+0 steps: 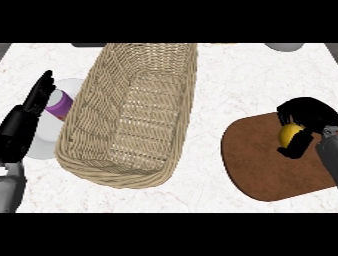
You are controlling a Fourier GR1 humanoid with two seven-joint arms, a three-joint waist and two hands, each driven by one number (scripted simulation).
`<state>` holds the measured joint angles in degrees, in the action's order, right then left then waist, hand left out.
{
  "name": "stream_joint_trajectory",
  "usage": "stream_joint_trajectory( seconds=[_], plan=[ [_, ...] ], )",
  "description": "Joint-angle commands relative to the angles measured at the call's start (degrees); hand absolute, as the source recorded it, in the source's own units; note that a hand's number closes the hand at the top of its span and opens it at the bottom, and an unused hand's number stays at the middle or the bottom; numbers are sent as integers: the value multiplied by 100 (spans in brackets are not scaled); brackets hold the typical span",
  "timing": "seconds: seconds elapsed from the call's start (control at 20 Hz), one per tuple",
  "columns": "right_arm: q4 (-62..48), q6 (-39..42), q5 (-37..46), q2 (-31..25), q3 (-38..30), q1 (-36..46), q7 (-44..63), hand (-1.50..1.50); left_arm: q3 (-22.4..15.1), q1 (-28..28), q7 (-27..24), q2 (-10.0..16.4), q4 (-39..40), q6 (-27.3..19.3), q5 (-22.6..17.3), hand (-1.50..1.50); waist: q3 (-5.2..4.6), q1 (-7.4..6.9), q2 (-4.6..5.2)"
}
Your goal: Pick the lemon from the cutting board and place it in the basket
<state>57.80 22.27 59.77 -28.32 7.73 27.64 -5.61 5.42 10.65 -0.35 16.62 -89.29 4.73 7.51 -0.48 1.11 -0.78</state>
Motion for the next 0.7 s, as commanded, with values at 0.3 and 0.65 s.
stream_joint_trajectory(
  seconds=[0.3, 0.65],
  plan=[
    [1410, -1540, -14, 674, -936, -538, 1778, 150, 8, -4, 283, 51, -253, 121, -45, 0, 52, -43, 36],
    [2907, -1497, -1679, 1393, -1803, 469, 1653, 150, 112, 83, 121, 93, 35, 128, -61, 0, 46, 32, 6]
  ],
)
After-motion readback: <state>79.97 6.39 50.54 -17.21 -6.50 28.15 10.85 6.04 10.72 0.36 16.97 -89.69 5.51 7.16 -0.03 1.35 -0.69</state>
